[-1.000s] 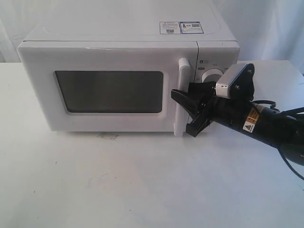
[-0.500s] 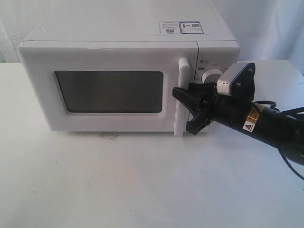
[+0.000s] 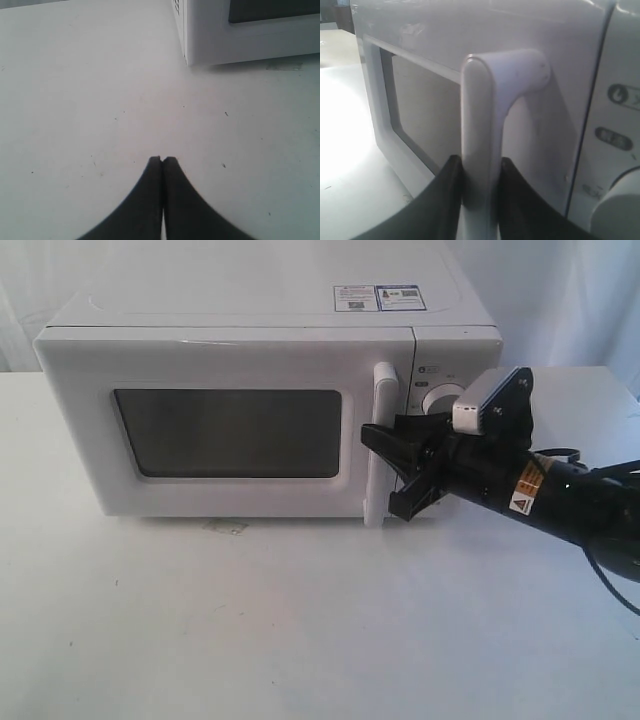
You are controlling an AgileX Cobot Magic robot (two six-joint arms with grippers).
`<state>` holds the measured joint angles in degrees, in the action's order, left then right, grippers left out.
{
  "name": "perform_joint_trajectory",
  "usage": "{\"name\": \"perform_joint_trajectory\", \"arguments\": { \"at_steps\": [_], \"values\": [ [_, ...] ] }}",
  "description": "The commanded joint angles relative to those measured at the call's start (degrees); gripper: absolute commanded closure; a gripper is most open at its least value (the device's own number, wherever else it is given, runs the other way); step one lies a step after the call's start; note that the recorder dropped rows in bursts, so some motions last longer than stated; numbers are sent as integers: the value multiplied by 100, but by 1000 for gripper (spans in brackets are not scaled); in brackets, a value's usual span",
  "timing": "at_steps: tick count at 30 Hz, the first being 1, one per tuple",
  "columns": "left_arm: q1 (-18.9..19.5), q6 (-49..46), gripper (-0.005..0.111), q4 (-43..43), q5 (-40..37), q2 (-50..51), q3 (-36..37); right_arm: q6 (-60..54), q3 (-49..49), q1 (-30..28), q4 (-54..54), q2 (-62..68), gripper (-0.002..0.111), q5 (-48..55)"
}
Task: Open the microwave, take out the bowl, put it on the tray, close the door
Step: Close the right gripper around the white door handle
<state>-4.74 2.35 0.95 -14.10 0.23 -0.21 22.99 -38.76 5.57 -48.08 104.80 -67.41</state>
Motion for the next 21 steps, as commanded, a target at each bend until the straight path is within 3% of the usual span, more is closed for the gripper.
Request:
{"name": "perform_joint_trajectory", "arguments": {
  "at_steps": [1, 21],
  "values": [
    [16, 27, 107, -7, -3, -23, 21, 309, -124, 308, -1572, -92, 108, -255],
    [16, 27, 107, -7, -3, -23, 21, 618, 20, 596, -1988, -309, 108, -255]
  ]
}}
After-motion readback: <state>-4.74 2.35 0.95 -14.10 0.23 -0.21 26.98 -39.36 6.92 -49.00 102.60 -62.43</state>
